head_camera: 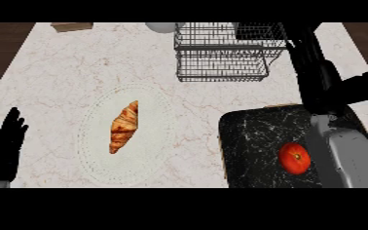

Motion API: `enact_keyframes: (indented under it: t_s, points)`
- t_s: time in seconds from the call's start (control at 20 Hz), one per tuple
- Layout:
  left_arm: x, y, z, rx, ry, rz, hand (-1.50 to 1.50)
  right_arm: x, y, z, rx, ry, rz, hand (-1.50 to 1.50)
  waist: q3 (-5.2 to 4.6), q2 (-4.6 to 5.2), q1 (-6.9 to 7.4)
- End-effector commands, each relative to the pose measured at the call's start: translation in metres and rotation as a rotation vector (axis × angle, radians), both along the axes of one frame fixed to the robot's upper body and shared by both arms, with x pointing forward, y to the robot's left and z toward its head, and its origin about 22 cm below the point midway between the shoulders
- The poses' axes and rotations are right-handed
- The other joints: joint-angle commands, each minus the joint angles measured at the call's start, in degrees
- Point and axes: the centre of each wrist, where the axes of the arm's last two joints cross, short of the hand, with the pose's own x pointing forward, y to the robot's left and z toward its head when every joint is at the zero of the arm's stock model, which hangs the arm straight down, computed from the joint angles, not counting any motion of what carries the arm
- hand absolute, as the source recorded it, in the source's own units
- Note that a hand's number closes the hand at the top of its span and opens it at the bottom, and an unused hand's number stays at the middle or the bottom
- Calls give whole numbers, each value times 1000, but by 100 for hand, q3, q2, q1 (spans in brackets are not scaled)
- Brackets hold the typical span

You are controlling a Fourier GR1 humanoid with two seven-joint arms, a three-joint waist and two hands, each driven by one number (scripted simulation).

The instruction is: Pick the tomato from the tray and place it in the tiered basket

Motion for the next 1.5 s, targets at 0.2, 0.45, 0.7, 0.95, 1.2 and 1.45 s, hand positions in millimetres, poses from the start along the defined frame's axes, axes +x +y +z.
enact_keyframes:
  t_s: [0.2, 0.45, 0.7, 0.95, 1.2, 1.45]
  points:
    - [33, -80, 18, -150, -149, -365, 0, -46, -32, 6, -50, -330, 319, 150, 12, -148, -560]
    - [46, -121, 28, -247, -181, -541, 0, -98, -113, -72, -14, -270, -239, -150, 17, -54, -549]
    - [63, -126, 34, -254, -166, -580, 0, -152, -127, -95, -232, -412, 33, -150, -9, -64, -283]
    - [48, -139, 20, -281, -149, -599, 0, -208, -149, -73, -562, -289, 30, -150, -29, -97, -229]
    - [56, -149, 27, -261, -156, -600, 0, -228, -152, -24, -885, -152, -119, -150, -49, -83, -259]
    - [57, -148, 32, -261, -167, -593, 0, -258, -109, 13, -1018, -15, -183, -150, -46, -73, -171]
